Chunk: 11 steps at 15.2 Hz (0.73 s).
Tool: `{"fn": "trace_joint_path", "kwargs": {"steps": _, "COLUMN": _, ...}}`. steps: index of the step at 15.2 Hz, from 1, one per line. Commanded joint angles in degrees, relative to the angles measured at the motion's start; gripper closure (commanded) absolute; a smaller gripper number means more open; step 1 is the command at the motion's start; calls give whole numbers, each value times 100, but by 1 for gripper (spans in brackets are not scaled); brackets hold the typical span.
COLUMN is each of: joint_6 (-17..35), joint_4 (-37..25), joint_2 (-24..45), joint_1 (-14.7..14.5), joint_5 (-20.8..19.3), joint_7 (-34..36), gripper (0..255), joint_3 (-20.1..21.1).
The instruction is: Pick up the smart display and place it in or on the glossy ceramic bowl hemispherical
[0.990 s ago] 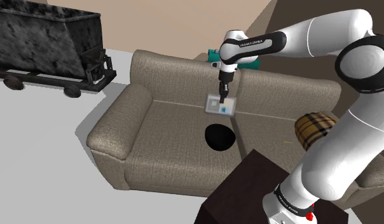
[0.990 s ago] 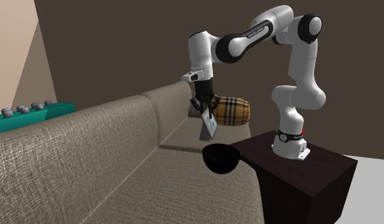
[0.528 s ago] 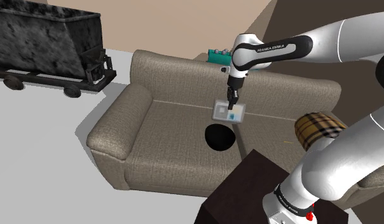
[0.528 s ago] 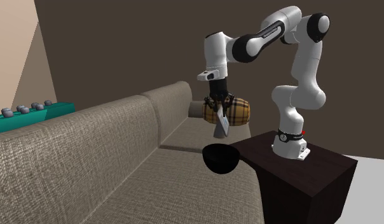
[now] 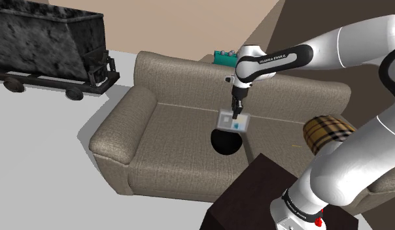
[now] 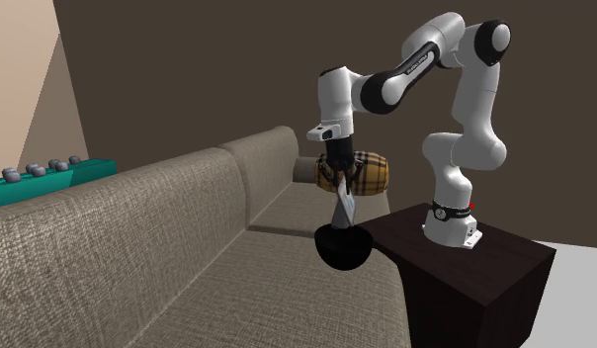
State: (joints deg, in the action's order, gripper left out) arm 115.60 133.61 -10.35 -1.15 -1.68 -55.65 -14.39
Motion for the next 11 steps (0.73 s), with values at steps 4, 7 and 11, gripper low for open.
{"fn": "trace_joint_path", "kwargs": {"steps": 4, "joint_6": 413, "joint_4": 209, "joint_2": 201, "joint_1": -1, "joint_5": 42, "joint_7": -48, "gripper": 255, "joint_3": -25}}
{"fn": "trace_joint_path", "kwargs": {"steps": 7, "joint_6": 656, "joint_4": 320, "joint_2": 337, "joint_1": -4, "joint_5": 75, "joint_7": -79, "gripper": 255, "joint_3": -37}}
{"fn": "trace_joint_path", "kwargs": {"steps": 11, "joint_6": 911, "joint_4": 424, "joint_2": 492, "joint_1": -7, "joint_5": 116, "joint_7": -115, "gripper": 255, "joint_3": -47}}
